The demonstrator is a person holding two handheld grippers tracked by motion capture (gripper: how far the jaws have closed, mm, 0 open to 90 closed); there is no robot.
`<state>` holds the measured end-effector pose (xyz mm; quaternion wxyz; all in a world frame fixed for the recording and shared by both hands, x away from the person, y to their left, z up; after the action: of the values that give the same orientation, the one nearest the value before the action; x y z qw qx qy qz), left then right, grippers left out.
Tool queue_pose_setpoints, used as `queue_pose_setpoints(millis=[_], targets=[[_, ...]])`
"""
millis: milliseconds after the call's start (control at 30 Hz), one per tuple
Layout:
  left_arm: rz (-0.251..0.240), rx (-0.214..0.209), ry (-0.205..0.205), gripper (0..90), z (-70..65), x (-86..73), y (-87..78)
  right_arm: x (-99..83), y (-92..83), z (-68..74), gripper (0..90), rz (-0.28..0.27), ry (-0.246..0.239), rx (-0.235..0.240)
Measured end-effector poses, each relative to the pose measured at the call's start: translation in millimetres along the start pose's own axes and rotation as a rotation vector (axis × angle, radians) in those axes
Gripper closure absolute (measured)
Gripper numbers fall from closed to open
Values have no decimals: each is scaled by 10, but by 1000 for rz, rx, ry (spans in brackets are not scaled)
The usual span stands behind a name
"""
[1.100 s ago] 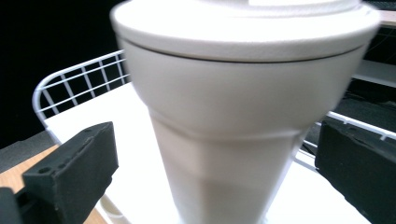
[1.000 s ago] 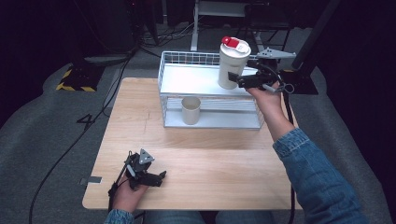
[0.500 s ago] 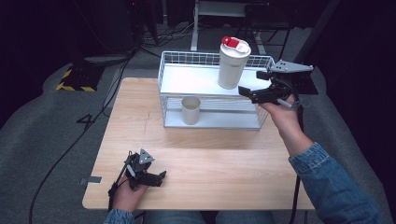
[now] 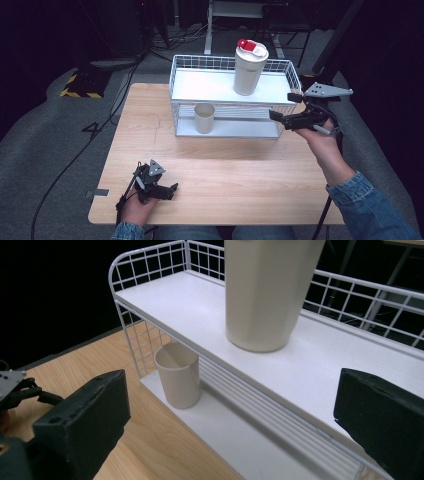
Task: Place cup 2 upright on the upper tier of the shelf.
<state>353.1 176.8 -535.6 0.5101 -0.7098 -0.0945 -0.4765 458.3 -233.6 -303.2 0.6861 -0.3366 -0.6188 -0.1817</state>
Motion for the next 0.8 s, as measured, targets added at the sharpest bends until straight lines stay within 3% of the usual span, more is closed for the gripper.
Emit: queue_pose_setpoints(millis=[300, 533, 800], targets=[[0, 0, 0, 2, 0, 0, 0, -253, -225, -55, 47, 33, 4, -20], [0, 0, 0, 2, 0, 0, 0, -559, -376, -105, 98, 100, -9, -44], [0, 0, 0, 2, 0, 0, 0, -860, -527, -98, 147, 140, -7, -76]])
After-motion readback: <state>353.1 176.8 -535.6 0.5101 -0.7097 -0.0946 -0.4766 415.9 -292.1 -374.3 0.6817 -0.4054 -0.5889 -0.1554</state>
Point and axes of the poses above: each handheld gripper's, and its own axes: y roughly forward along the jaws, x roughly out of its top, z roughly to its left, the point moved 4 cm from there along y, roughly forward along the jaws, and after that the axes turned 9 degrees about -z, right-handed, at the moved point
